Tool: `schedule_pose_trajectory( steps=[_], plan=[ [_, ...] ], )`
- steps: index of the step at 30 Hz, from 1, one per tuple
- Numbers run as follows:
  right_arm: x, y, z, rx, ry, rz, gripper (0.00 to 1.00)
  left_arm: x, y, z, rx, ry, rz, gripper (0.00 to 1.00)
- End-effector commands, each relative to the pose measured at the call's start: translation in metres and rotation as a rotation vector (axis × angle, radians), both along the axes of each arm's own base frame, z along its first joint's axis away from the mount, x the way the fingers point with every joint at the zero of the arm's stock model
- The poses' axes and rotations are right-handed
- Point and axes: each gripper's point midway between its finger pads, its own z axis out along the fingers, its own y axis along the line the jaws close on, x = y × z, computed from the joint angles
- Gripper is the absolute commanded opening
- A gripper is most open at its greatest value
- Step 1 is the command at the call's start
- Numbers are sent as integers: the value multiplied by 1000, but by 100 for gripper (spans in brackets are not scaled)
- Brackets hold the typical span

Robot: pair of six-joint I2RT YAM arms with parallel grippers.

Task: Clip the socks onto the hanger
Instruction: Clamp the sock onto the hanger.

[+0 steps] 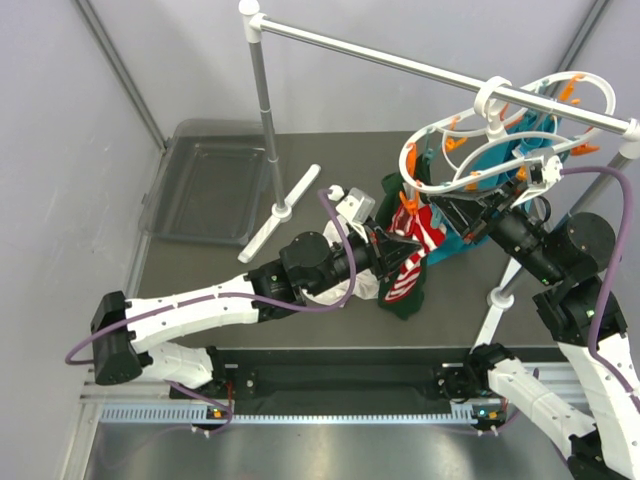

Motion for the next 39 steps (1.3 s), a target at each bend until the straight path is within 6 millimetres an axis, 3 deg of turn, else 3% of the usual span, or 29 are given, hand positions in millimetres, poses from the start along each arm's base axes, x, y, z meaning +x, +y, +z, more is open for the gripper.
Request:
schedule_pose_trajectory(
  steps=[1,19,26,39],
  plan=[
    [-9,8,-42,-56,165,54,0,-4,-3,33,-100,-31,-23,0],
    [-9,7,-44,-57,167,54,0,-4,-2,52,-148,-54,-20,0],
    [-11,4,-44,-63,161,41,0,-3,-12,57,-154,-53,-37,0],
    [-10,5,-44,-65,170,41,2,-5,-12,53,-163,-31,-46,0]
  ],
)
